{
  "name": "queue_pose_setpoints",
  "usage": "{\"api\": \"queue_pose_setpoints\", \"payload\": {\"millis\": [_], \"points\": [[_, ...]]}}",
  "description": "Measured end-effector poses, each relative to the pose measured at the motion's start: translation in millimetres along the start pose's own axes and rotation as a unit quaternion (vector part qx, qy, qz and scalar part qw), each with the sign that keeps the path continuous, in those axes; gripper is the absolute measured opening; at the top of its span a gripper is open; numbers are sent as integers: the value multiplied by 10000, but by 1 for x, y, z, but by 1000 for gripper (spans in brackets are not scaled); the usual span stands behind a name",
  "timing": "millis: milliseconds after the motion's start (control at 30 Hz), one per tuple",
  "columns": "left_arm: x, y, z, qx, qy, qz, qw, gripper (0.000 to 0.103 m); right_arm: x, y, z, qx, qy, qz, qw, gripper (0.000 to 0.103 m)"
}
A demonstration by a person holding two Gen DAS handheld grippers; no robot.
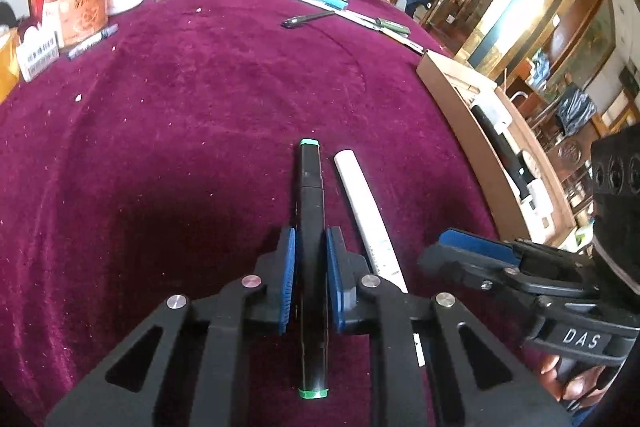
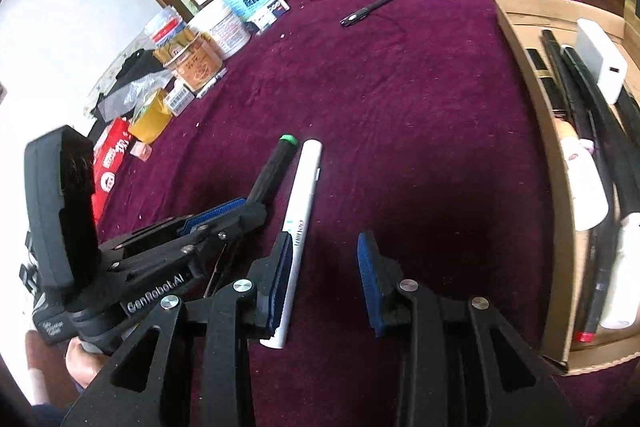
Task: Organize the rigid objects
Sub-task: 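Grasp the white paint marker with the right tool while the left tool grasps a green-capped marker, then carry the white paint marker to the tray with the right tool while the left tool carries the green-capped marker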
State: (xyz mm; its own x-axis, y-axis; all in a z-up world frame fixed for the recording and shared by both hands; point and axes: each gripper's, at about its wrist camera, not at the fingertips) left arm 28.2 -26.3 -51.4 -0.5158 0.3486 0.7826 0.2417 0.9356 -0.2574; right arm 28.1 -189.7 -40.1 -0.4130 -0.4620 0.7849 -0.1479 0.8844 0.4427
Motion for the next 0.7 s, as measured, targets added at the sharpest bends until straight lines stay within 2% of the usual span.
{"api": "queue_pose_setpoints", "payload": {"millis": [67, 133, 200, 333, 400, 433, 467, 600, 700], "points": [[2, 6, 0, 146, -43, 98, 9998, 13, -5, 5, 1, 107, 45, 11, 9999, 30], [7, 19, -1, 396, -169, -139, 9990, 13, -10, 11, 2, 195, 102, 35, 9998, 30], [10, 30, -1, 605, -215, -106, 9979, 13, -14, 16, 4, 310, 153, 87, 9994, 30], [10, 32, 0, 664, -245, -194, 9973, 13, -23, 35, 8, 808, 104, 503, 9954, 30], [10, 31, 1, 676, -230, -202, 9972, 13, -26, 41, 9, 1015, 46, 754, 9920, 23], [10, 32, 2, 697, -226, -186, 9971, 13, -28, 44, 9, 1120, 20, 862, 9900, 15], [10, 31, 2, 702, -232, -178, 9971, 13, -28, 43, 9, 1171, 1, 929, 9888, 12], [14, 31, 3, 723, -312, -43, 9969, 13, -21, 26, 6, 870, -59, 555, 9946, 12], [18, 27, 2, 661, -439, 100, 9968, 13, -13, 18, 6, 699, -151, 445, 9964, 12]]}}
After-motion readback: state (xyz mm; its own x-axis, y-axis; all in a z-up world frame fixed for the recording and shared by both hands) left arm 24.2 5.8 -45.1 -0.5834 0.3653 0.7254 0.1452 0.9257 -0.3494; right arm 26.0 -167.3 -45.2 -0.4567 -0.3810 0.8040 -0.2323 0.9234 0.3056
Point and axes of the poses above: each gripper's, at about its wrist camera, not at the fingertips, and x roughly against the way its jaws point, y to its left, z to its underside, and after that the axes turned 4 degrees about -x, right-handed
